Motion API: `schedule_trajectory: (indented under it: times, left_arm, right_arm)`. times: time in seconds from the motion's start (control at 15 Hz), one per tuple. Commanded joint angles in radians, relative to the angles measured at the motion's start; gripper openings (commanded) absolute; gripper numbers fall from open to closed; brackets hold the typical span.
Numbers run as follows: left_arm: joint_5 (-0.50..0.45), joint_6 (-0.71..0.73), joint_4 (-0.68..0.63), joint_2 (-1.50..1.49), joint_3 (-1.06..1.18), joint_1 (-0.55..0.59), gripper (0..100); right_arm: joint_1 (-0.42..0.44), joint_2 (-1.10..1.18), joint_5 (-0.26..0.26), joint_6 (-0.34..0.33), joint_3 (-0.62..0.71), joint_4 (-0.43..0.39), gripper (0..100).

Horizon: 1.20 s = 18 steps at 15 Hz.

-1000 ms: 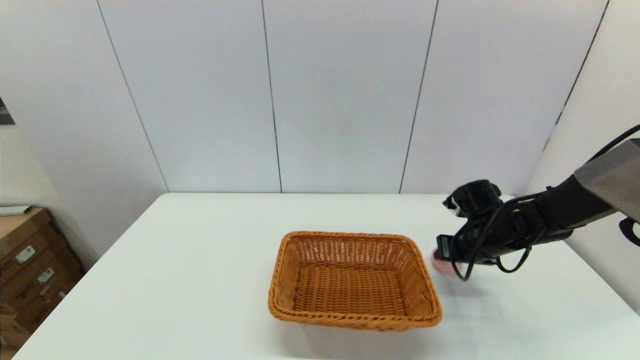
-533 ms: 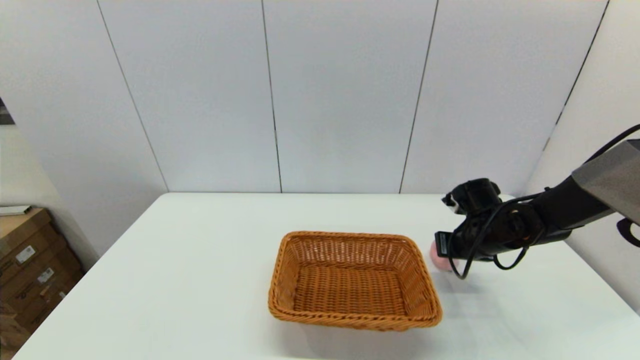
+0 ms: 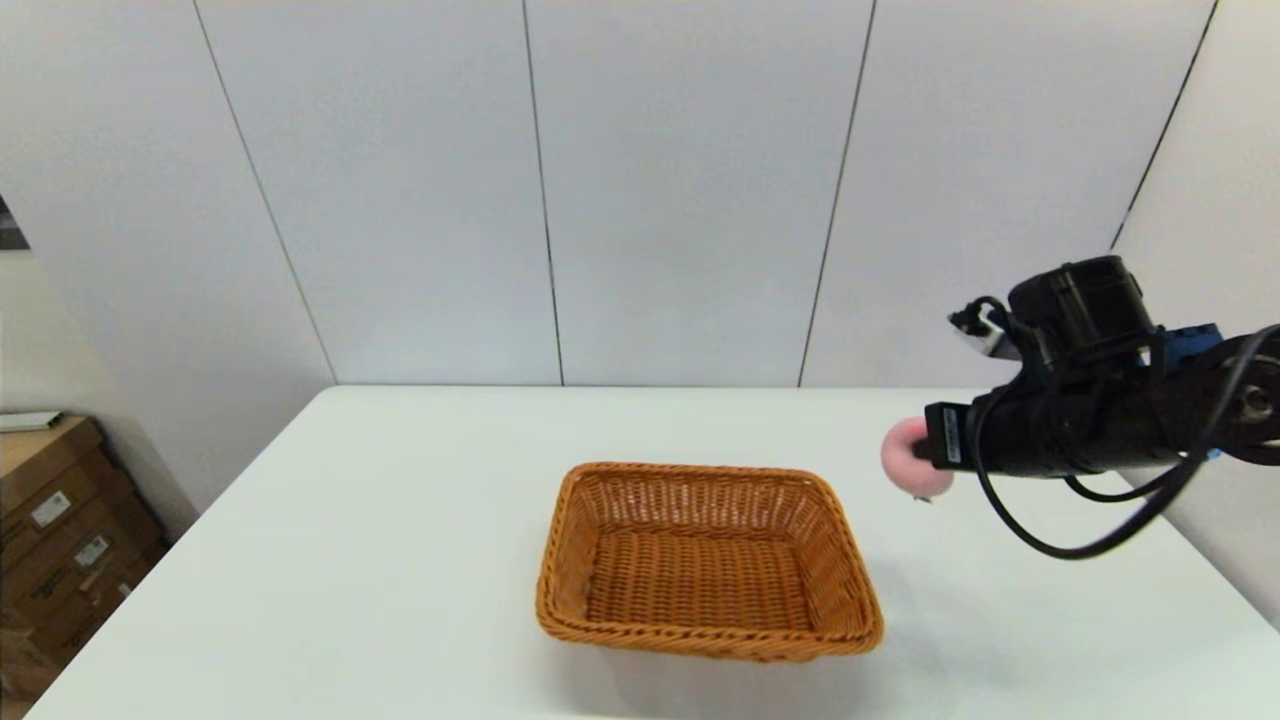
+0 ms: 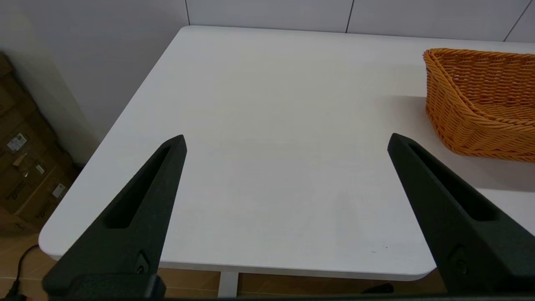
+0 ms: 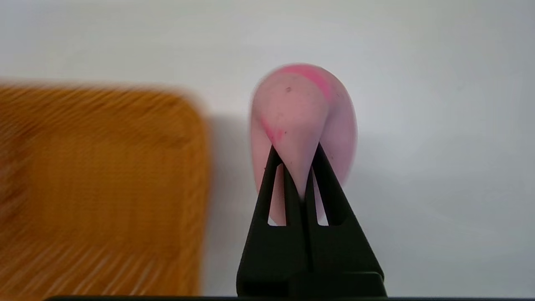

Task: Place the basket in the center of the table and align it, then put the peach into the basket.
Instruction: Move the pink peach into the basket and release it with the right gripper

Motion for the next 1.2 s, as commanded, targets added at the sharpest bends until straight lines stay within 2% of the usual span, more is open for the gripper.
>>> schedule_trajectory:
  times: [0.07,0.27,0.67,0.73,1.0,1.2]
  left_arm:
    - [0.001,-0.001,0.001,0.000,-0.001,0.000,100]
    - [0.001,-0.001,0.001,0.000,-0.001,0.000,100]
    - [0.001,-0.001,0.001,0.000,-0.001,0.000,100]
    - [0.001,-0.001,0.001,0.000,-0.001,0.000,100]
    - [0.001,-0.001,0.001,0.000,0.001,0.000,100]
    - [0.001,-0.001,0.001,0.000,-0.001,0.000,100]
  right_arm:
    - [0.212,-0.137,0.024,0.004,0.015,0.075,0]
    - [0.307,-0.009,0.024,0.010,-0.023,0.063,0]
    - [0.339,0.257,0.023,0.011,-0.173,0.063,0]
    - [0.342,0.280,0.023,0.011,-0.182,0.062,100]
    - [0.336,0.292,0.024,0.016,-0.196,0.063,100]
    - [0.291,0.225,0.023,0.045,-0.204,0.071,100]
